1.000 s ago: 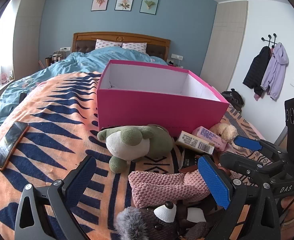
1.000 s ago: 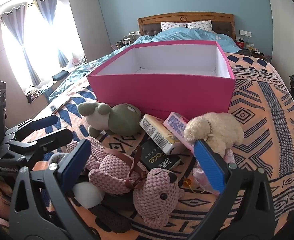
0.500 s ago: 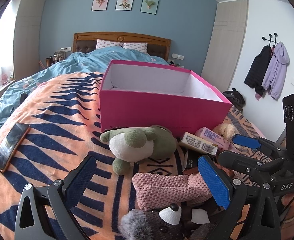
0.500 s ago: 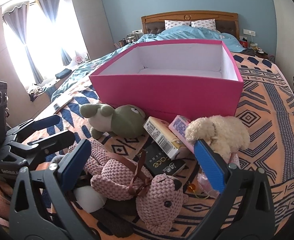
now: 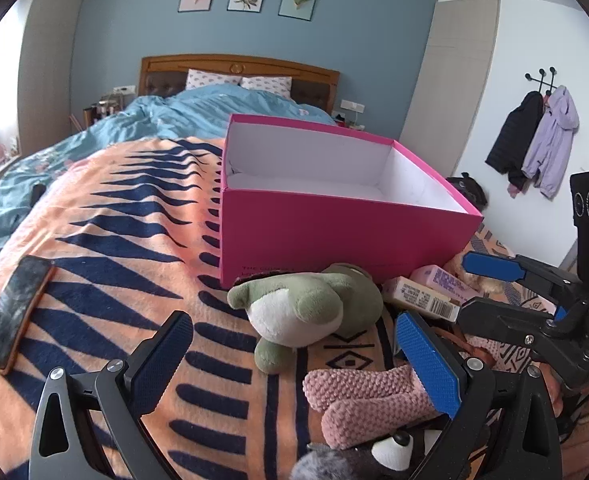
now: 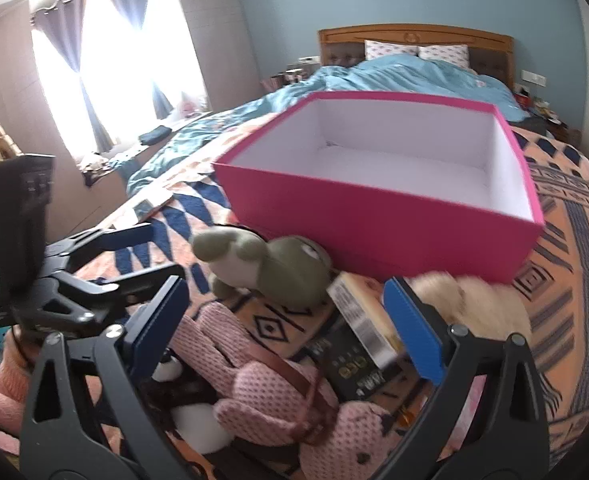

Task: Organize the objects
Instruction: 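Reach the right gripper down to the pink knitted bear and close on it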

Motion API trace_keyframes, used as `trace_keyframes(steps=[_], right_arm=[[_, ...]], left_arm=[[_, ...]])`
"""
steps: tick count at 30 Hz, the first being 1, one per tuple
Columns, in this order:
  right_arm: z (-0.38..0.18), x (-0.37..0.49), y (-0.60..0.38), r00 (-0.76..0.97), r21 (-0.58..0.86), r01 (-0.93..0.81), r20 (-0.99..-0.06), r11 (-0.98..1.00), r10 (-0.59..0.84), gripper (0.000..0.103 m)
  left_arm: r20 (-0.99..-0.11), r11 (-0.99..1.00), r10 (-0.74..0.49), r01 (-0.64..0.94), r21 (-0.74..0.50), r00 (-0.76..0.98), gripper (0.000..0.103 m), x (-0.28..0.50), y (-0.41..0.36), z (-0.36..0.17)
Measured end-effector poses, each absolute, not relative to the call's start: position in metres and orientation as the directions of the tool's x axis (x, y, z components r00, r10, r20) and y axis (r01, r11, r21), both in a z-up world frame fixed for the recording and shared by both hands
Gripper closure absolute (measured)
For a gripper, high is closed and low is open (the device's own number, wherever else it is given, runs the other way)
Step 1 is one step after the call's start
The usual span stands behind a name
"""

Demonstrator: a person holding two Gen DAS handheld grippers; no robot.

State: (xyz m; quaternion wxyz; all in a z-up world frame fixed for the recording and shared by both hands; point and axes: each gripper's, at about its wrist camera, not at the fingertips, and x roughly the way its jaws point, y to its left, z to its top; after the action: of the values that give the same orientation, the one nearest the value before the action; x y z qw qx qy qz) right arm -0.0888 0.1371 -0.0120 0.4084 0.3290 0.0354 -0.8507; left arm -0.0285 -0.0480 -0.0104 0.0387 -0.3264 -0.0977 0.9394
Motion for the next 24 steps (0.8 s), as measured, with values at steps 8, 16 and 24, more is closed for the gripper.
trace_keyframes(steps=[8, 16, 24], right_arm=[[-0.024, -0.096, 0.121, -0.361, 0.225, 0.747, -0.653, -0.626, -0.665, 0.027], [-0.041, -0.068, 0.18, -0.384, 0.204, 0.712, -0.689, -0.672, -0.615, 0.027], [-0.063, -0.062, 0.201, -0.362, 0.28, 0.673, -0.682, -0.684, -0.635, 0.035]], left_arm=[[-0.625, -0.969, 0.209, -0.075, -0.234, -0.752, 0.002, -0.031, -0.048, -0.018], [-0.639, -0.95, 0.312, -0.214, -0.229, -0.703, 0.002, -0.013, -0.027, -0.028], [-0.651, -0.939, 0.343, -0.267, -0.217, -0.677, 0.002, -0.015, -0.012, -0.03]])
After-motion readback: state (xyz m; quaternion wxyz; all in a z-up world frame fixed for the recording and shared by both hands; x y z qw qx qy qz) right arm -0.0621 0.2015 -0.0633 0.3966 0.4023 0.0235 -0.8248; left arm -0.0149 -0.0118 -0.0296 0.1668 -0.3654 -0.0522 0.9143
